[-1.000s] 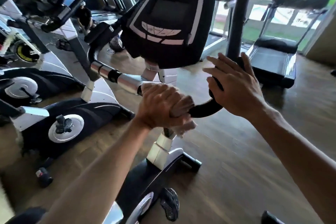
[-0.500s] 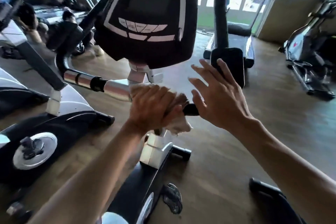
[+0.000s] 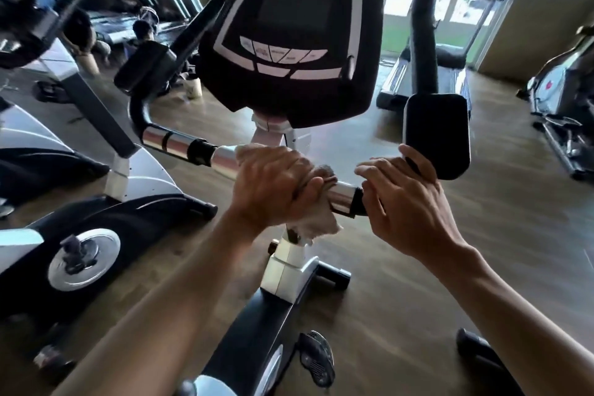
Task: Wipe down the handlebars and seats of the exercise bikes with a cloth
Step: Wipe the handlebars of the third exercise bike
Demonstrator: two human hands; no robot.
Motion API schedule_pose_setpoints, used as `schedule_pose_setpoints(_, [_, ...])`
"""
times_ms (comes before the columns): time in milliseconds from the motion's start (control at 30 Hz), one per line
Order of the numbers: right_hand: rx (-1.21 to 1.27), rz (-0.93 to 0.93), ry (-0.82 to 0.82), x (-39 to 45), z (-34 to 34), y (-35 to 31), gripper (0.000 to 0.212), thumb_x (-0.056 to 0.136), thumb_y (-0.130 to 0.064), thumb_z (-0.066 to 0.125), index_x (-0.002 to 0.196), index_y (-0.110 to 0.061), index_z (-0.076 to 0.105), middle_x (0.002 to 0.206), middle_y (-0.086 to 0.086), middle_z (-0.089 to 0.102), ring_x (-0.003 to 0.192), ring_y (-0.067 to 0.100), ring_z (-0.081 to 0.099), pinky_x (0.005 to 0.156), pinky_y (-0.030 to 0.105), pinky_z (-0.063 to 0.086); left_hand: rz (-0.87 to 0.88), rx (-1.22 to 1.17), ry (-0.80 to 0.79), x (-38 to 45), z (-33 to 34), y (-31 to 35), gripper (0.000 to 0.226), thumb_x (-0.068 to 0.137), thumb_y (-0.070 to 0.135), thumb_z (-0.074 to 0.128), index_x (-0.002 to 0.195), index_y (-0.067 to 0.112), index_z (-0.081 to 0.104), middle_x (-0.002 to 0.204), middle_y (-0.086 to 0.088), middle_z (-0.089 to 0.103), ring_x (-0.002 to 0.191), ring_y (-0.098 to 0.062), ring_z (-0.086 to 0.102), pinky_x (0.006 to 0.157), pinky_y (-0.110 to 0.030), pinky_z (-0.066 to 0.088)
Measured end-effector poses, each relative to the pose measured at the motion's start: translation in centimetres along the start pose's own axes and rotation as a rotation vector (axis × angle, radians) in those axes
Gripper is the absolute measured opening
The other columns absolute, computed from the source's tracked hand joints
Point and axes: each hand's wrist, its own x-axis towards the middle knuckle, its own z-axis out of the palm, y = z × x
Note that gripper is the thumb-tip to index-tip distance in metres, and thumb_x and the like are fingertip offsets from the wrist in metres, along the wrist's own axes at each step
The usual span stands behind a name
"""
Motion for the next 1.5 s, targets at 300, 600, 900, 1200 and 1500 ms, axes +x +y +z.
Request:
schedule_pose_setpoints(300, [0.04, 0.077, 0.02, 0.0, 0.5, -0.5, 0.03, 0.094, -0.02, 0.045, 0.105, -0.015, 0.072, 0.104, -0.001, 0.075, 0.102, 0.02, 0.069, 0.123, 0.031, 0.016, -0.209, -0.064, 0.054, -0.3, 0.6, 4.1, 0.043, 0.1, 0.045, 0.046, 0.087, 0.013, 0.072, 0.089, -0.004, 0.072, 0.086, -0.024, 0.066, 0.088, -0.039, 0.046])
schedule_pose_setpoints(600, [0.065, 0.076, -0.016, -0.2, 0.4, -0.6, 0.031, 0.096, -0.02, 0.043, 0.105, -0.013, 0.071, 0.102, 0.001, 0.075, 0.101, 0.022, 0.069, 0.123, 0.033, 0.015, -0.352, -0.061, 0.175, -1.1, 1.3, 2.9, 0.041, 0.097, 0.041, 0.044, 0.085, 0.013, 0.071, 0.09, -0.004, 0.072, 0.088, -0.025, 0.065, 0.089, -0.041, 0.047])
schedule_pose_setpoints(900, [0.103, 0.122, -0.02, 0.0, 0.3, -1.1, 0.03, 0.096, -0.02, 0.043, 0.107, -0.016, 0.071, 0.105, -0.003, 0.074, 0.105, 0.019, 0.068, 0.124, 0.038, 0.016, -0.071, -0.045, 0.143, -1.2, 0.2, -1.9, 0.037, 0.099, 0.039, 0.048, 0.081, 0.015, 0.07, 0.083, -0.003, 0.071, 0.08, -0.024, 0.066, 0.08, -0.039, 0.049])
schedule_pose_setpoints(1200, [0.112, 0.08, -0.049, -0.3, 0.0, -0.8, 0.032, 0.096, -0.011, 0.044, 0.119, -0.014, 0.066, 0.123, -0.002, 0.068, 0.13, 0.018, 0.057, 0.125, 0.039, 0.016, -0.068, -0.09, 0.059, -0.2, 1.0, 2.9, 0.047, 0.101, 0.049, 0.046, 0.086, 0.014, 0.073, 0.083, -0.004, 0.073, 0.079, -0.023, 0.068, 0.083, -0.038, 0.051])
schedule_pose_setpoints(1500, [0.178, 0.117, -0.05, -0.3, -0.8, -0.1, 0.039, 0.097, -0.013, 0.056, 0.135, -0.004, 0.056, 0.164, 0.02, 0.022, 0.157, 0.032, 0.006, 0.123, 0.054, 0.022, -0.264, -0.072, -0.067, 0.3, -0.5, 2.8, 0.046, 0.095, 0.05, 0.046, 0.084, 0.016, 0.075, 0.081, 0.0, 0.072, 0.081, -0.021, 0.067, 0.085, -0.033, 0.041])
